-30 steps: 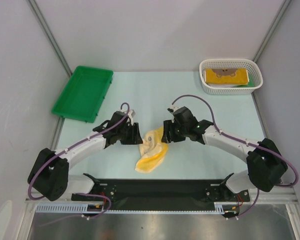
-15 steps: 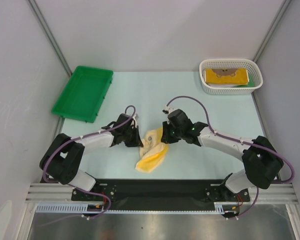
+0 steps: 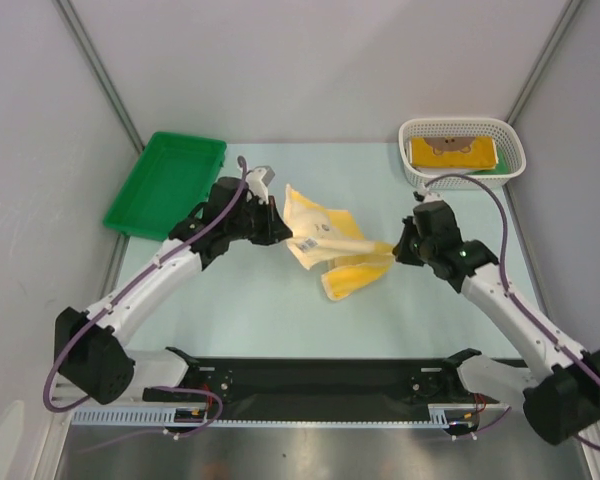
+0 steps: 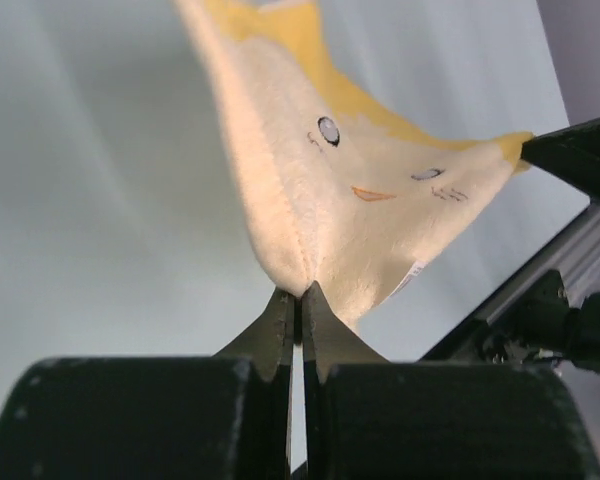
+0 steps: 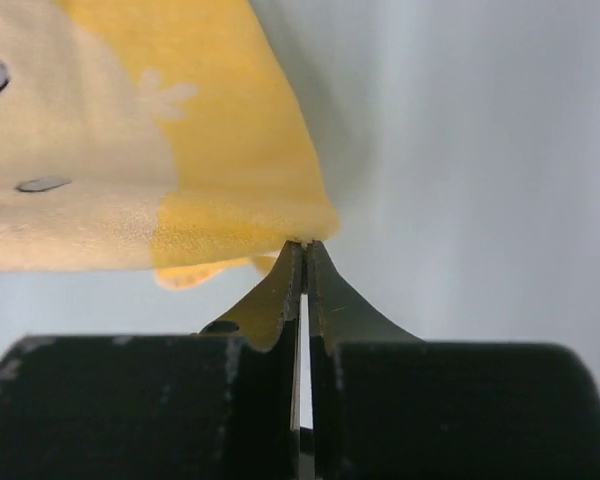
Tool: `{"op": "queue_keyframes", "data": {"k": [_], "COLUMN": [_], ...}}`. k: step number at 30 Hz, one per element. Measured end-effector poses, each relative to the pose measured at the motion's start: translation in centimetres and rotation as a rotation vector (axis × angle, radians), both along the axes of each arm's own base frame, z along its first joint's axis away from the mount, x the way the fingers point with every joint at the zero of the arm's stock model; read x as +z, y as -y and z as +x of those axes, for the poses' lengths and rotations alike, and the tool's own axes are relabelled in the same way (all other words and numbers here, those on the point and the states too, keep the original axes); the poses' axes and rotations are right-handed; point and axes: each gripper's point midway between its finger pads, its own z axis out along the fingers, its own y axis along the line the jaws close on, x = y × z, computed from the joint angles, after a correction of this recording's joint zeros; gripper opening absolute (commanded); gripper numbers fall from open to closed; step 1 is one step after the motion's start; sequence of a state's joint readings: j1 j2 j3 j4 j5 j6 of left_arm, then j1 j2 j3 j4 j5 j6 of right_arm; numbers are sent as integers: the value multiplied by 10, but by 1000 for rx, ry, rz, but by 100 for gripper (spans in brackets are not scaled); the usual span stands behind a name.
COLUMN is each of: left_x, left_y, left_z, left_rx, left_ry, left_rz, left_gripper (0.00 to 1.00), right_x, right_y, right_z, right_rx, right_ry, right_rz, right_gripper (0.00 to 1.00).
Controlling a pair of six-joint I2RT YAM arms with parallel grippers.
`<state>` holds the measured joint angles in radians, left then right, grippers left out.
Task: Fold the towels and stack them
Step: Flatten out the crumpled towel
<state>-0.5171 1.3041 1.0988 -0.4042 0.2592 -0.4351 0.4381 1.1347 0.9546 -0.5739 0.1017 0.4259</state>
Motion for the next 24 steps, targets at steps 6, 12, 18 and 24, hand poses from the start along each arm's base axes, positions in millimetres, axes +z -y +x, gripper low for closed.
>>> {"op": "queue_keyframes", "data": {"k": [6, 12, 18, 24], "left_x": [-87, -147, -161, -171], "left_y": [0, -17, -26, -45], "left_z": [-44, -75, -68, -68], "left_rx": [-80, -68, 9, 153], "left_ry": [-199, -360, -361, -366], "left_rz": [70, 137, 175, 190], "left_gripper": [0, 0, 26, 43], "right_x": [-57, -45, 5, -3], "right_y": [26, -3, -84, -153], "right_z": [-54, -54, 14, 75], "right_rx": [-76, 49, 377, 623], "right_ry": [-156, -149, 46, 97], "right_rz": [28, 77, 182, 185], "right_gripper": [47, 54, 49, 50]}}
